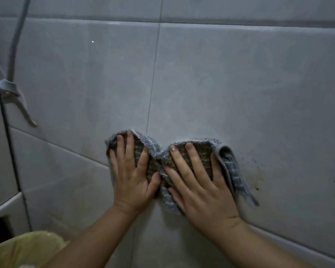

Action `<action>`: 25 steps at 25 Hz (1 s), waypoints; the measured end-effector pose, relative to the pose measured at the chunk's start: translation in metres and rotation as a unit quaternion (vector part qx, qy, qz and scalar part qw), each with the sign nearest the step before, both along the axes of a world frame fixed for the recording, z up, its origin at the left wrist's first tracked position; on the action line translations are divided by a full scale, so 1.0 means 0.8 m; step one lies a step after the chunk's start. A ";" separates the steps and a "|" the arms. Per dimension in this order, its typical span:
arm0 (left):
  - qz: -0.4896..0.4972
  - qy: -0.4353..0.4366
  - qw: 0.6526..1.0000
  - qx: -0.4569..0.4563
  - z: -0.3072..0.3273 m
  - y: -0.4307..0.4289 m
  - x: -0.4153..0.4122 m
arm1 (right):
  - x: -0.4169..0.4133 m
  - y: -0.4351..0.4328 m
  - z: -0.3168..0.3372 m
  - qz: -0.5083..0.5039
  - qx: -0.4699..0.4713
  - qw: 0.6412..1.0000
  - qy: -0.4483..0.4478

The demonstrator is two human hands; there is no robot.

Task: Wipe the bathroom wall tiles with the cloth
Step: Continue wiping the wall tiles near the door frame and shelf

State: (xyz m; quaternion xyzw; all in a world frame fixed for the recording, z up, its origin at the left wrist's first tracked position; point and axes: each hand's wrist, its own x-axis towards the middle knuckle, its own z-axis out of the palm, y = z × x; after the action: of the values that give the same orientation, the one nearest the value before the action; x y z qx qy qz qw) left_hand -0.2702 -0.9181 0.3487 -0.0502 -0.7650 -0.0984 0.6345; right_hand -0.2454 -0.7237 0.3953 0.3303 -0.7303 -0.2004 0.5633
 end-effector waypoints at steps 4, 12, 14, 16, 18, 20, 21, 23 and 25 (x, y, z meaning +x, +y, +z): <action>0.001 -0.015 1.000 -0.005 0.008 0.052 0.011 | 0.007 0.050 0.007 0.003 -0.022 1.000 0.008; -0.020 0.027 0.999 -0.041 0.150 0.195 0.029 | 0.024 0.197 0.133 -0.048 -0.111 0.988 0.100; -0.016 0.012 0.999 -0.049 0.138 0.215 0.034 | 0.030 0.229 0.122 -0.056 -0.119 0.987 0.094; -0.016 -0.015 0.996 -0.088 0.092 0.234 0.042 | 0.036 0.256 0.069 -0.056 -0.107 0.991 0.061; -0.007 -0.048 0.989 -0.137 0.036 0.244 0.048 | 0.039 0.266 0.003 -0.063 -0.067 0.996 0.022; 0.004 -0.059 0.986 -0.156 0.004 0.242 0.052 | 0.040 0.267 -0.033 -0.064 -0.038 0.997 0.010; 0.007 -0.059 0.985 -0.160 0.001 0.240 0.053 | 0.039 0.267 -0.034 -0.057 -0.030 0.998 0.011; 0.002 -0.048 0.984 -0.172 0.022 0.240 0.054 | 0.038 0.269 -0.010 -0.034 -0.025 0.999 0.021; -0.009 -0.026 0.988 -0.151 0.070 0.256 0.052 | 0.038 0.279 0.030 -0.024 -0.069 0.996 0.045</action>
State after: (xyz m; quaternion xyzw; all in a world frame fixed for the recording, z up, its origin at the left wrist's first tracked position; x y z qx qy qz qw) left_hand -0.2287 -0.7133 0.4050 -0.1496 -0.7866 0.0113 0.5989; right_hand -0.2150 -0.5009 0.4190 0.2636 -0.7239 -0.1784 0.6121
